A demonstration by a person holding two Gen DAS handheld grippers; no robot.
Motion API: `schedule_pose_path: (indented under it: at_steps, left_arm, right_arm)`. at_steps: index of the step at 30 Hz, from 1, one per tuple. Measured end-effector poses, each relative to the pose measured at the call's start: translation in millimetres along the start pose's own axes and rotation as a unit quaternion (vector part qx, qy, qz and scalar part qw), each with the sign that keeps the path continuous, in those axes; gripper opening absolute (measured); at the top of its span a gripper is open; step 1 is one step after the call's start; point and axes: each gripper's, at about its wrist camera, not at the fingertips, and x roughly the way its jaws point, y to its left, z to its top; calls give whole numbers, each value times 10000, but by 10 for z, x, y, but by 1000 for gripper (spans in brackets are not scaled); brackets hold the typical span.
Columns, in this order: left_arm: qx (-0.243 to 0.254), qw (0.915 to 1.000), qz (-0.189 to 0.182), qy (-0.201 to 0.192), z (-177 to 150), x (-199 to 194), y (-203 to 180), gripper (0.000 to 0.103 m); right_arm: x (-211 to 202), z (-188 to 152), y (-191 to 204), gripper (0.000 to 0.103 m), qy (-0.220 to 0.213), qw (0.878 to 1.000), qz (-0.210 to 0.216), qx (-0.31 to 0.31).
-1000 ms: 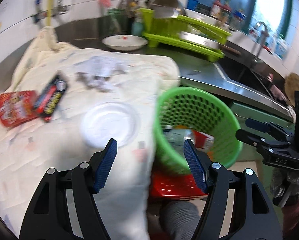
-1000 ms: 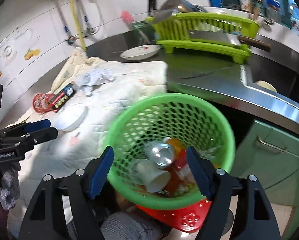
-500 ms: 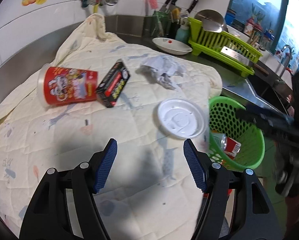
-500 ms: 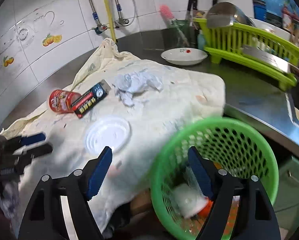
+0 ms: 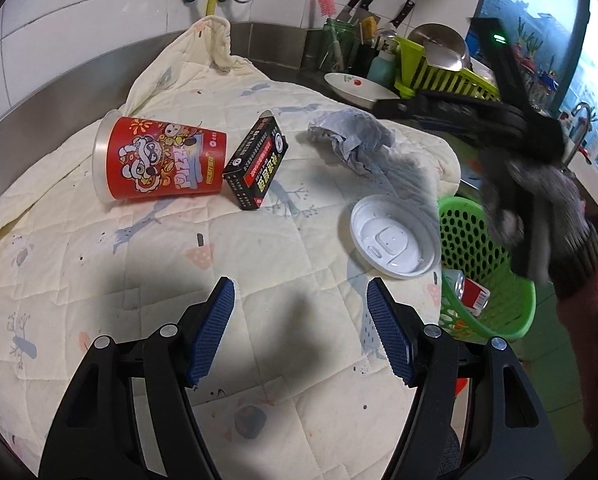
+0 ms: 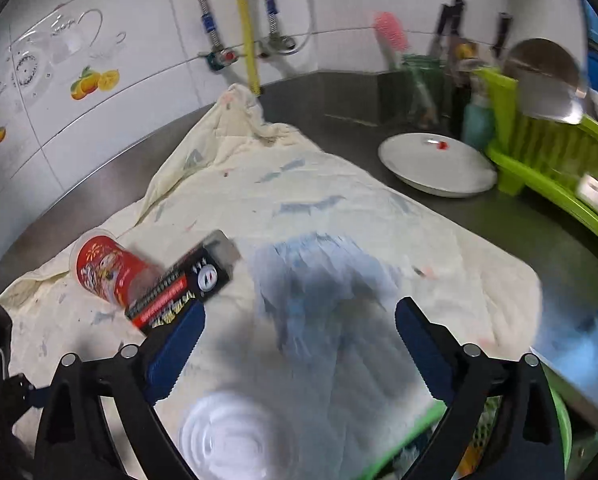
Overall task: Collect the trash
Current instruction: 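Grasp the crumpled grey tissue with the right tool, then drop the tissue into the green basket with the right tool while the left tool grasps the white plastic lid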
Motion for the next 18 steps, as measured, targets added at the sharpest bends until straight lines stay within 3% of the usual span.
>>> schedule_pose_path:
  at_steps: [7, 13, 14, 15, 16, 18]
  left_arm:
    - [-88, 9999, -62, 75, 32, 76, 69, 68]
    - [-20, 9999, -69, 145, 81, 179, 22, 68]
    - [-2, 9999, -76, 142, 95, 192, 9, 68]
    - [21, 9999, -87, 148, 112, 209, -13, 68]
    - [42, 9998, -111, 152, 127, 231, -38, 67]
    - [67, 9998, -122, 150, 153, 270, -77, 66]
  right_arm:
    - [582, 241, -46, 94, 364, 9989, 139, -261]
    - [1001, 183, -110, 93, 703, 9967, -85, -388]
    - [1034, 161, -123, 90, 728, 9966, -76, -381]
    - [1049, 140, -133, 77, 765, 9964, -45, -367]
    - [1061, 120, -150, 72, 801, 9963, 12, -310]
    - [1035, 85, -163, 67, 744, 9969, 77, -244]
